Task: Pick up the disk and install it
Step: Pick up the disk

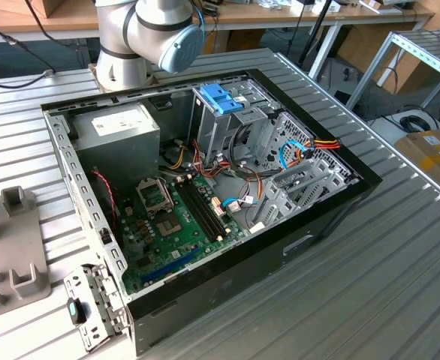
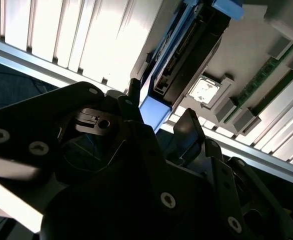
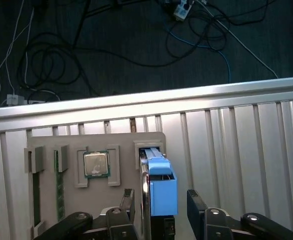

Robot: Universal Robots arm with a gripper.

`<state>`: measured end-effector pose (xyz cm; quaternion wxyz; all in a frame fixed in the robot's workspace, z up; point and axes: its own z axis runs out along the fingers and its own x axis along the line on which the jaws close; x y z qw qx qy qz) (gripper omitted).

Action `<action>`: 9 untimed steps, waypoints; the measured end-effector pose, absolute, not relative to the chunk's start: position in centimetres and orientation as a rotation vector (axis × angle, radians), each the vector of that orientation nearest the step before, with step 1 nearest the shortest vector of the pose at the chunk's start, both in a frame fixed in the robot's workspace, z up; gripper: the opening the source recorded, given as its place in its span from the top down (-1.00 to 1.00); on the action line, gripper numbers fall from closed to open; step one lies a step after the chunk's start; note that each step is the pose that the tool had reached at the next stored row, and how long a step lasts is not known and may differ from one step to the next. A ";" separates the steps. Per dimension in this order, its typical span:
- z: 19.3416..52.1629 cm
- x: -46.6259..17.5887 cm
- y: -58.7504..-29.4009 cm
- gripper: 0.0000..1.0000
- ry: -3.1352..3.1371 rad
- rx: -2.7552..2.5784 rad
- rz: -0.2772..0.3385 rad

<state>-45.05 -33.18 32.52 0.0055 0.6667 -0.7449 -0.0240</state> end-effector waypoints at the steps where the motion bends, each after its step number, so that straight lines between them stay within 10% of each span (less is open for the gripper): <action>1: 32.4 -45.1 -33.2 -0.08 -2.331 2.088 -0.075; 9: 31.6 -45.3 -33.2 -0.08 -2.325 2.095 -0.075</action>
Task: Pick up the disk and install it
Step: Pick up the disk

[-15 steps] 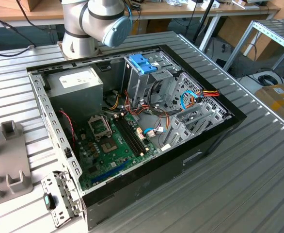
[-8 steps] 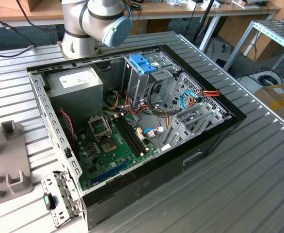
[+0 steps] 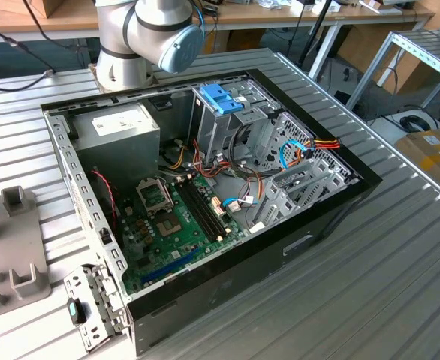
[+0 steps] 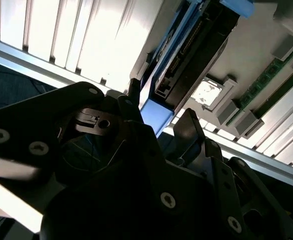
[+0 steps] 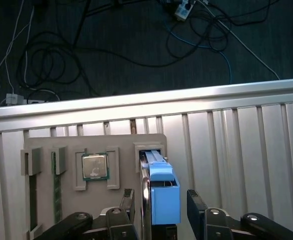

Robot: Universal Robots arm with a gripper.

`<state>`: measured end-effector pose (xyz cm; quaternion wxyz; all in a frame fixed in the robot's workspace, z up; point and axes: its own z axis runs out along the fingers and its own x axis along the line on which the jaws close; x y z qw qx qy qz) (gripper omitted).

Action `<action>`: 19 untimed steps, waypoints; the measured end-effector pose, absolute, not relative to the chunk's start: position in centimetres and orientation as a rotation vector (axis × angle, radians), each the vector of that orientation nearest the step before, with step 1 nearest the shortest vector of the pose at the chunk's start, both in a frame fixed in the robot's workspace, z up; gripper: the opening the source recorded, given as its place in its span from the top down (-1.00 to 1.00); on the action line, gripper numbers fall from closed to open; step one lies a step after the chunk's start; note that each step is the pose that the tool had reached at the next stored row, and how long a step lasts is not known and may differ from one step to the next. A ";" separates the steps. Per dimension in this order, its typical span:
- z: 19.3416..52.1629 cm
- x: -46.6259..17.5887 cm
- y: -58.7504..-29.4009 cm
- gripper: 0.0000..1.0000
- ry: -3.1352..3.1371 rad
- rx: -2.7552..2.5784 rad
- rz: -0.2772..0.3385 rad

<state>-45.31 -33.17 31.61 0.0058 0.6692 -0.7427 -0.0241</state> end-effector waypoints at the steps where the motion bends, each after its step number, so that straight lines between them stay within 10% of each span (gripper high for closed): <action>1: 31.5 -45.3 -33.2 -0.08 -2.325 2.095 -0.075; 19: 29.7 -45.9 -33.2 -0.08 -2.324 2.096 -0.075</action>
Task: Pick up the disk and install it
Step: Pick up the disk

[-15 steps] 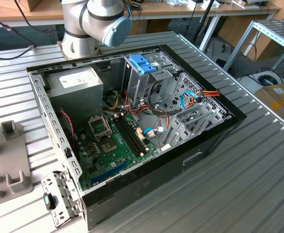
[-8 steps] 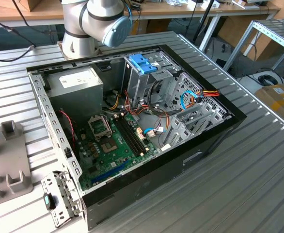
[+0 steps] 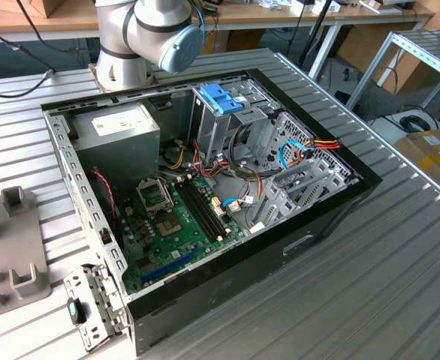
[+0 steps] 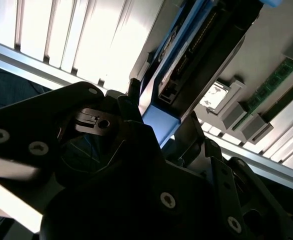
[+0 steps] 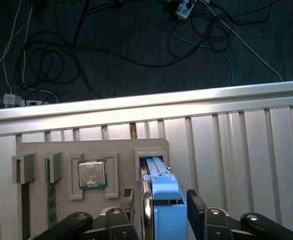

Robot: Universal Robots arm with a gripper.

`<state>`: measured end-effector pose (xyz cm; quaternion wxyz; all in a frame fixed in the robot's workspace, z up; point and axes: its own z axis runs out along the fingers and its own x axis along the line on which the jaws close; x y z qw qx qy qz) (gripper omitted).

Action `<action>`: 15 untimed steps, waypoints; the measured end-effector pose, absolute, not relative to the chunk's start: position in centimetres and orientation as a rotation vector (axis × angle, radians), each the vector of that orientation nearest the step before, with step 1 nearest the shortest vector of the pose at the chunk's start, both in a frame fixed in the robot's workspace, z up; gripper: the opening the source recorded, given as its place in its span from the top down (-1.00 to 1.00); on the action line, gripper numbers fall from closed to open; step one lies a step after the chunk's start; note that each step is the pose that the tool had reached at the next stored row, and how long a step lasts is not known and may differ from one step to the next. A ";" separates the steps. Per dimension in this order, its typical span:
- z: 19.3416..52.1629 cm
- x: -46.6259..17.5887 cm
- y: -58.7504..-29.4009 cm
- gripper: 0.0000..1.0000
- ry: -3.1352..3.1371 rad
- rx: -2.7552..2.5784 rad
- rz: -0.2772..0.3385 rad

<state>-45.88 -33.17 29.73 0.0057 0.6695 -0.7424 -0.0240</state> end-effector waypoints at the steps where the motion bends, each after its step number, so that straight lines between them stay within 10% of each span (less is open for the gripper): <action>1: 29.6 -45.9 -33.2 -0.08 -2.324 2.096 -0.075; 10: 29.3 -45.9 -33.2 -0.08 -2.324 2.096 -0.075; 15: 29.3 -45.9 -33.2 0.26 -2.324 2.095 -0.075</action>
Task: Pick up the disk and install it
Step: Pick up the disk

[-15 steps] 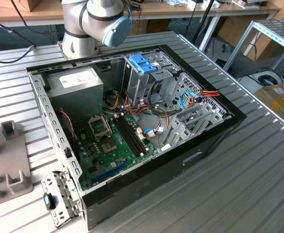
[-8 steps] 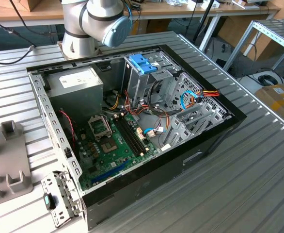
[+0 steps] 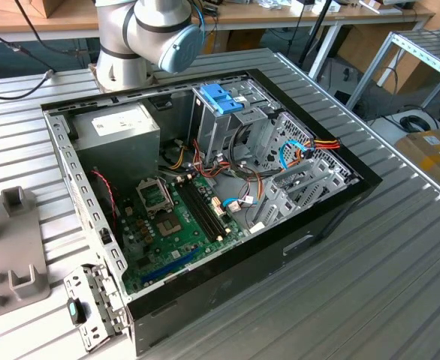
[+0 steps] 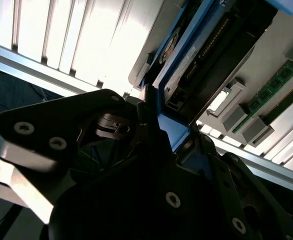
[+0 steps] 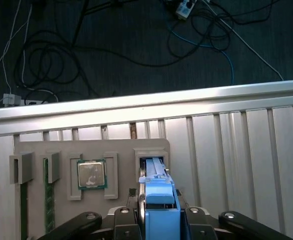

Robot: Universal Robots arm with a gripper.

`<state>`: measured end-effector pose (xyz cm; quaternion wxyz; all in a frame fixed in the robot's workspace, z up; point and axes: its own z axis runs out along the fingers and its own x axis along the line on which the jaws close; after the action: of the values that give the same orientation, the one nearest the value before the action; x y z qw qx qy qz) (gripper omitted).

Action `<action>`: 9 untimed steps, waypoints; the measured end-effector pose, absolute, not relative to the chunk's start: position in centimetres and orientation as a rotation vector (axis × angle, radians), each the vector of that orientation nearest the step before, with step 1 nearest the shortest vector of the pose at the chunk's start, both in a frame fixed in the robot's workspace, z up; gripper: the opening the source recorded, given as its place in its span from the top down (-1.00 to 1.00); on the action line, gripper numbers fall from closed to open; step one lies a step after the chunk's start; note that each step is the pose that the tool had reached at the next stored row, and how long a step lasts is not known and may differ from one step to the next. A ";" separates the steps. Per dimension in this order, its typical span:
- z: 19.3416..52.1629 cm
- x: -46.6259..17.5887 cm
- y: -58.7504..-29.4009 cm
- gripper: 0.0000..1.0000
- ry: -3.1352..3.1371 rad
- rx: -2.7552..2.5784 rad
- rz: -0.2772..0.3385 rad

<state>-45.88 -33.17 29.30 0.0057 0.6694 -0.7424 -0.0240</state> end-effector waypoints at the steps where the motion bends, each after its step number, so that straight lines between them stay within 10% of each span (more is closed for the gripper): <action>1: 29.3 -45.9 -33.2 0.26 -2.324 2.096 -0.075; 9: 29.3 -45.9 -33.2 0.26 -2.324 2.096 -0.075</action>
<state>-45.87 -33.18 29.28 0.0057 0.6695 -0.7424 -0.0240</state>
